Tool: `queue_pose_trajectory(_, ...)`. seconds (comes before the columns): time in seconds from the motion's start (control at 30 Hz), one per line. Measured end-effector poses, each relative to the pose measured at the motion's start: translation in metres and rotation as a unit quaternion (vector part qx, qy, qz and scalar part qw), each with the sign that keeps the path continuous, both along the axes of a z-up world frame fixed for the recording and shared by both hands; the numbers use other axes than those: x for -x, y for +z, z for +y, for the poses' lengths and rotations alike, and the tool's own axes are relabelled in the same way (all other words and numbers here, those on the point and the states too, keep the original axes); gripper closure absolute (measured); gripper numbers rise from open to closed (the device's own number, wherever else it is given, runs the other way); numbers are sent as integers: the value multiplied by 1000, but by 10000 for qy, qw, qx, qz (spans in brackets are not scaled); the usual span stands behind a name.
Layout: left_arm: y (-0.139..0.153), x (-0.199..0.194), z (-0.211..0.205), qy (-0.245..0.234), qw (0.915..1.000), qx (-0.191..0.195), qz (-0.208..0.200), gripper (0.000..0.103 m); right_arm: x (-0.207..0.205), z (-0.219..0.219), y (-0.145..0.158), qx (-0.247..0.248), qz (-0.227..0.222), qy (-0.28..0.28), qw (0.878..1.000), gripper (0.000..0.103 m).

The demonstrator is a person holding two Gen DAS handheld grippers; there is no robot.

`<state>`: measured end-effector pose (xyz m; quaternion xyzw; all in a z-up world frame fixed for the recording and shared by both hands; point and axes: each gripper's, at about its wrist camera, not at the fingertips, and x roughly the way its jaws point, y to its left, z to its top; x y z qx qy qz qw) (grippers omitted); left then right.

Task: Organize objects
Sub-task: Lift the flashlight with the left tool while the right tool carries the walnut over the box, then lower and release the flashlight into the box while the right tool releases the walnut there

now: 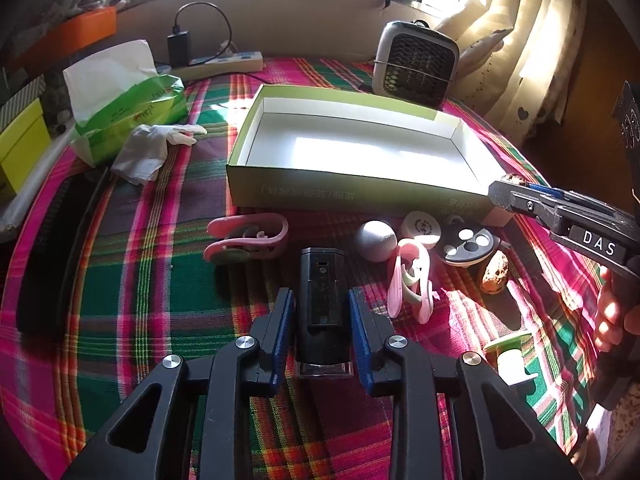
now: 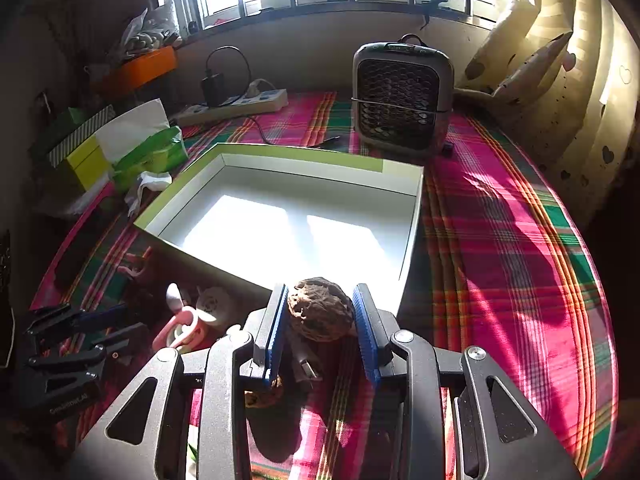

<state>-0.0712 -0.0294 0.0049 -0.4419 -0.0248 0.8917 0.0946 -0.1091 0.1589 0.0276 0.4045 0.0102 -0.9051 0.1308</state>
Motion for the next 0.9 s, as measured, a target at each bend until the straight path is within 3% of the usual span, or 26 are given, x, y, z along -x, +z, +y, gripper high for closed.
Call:
queue_pose_trajectory(0.2,8,1,-1,-64,10000,-19,30,78,1,1,0,-7,-6,-3,10000,69)
queue_pose_trajectory(0.37,33,8,-1,-225,9991,16,358,78,5,4,5,-32,65,-44,10000,69)
queue_pose_trajectory(0.63,55,56,3,-414,9972,70,621,78,26,10,18,-111,214,-100,9997,69)
queue_pose_trajectory(0.9,44,108,13,-573,9970,278,431,78,69,4,11,-273,119,-74,9995,69)
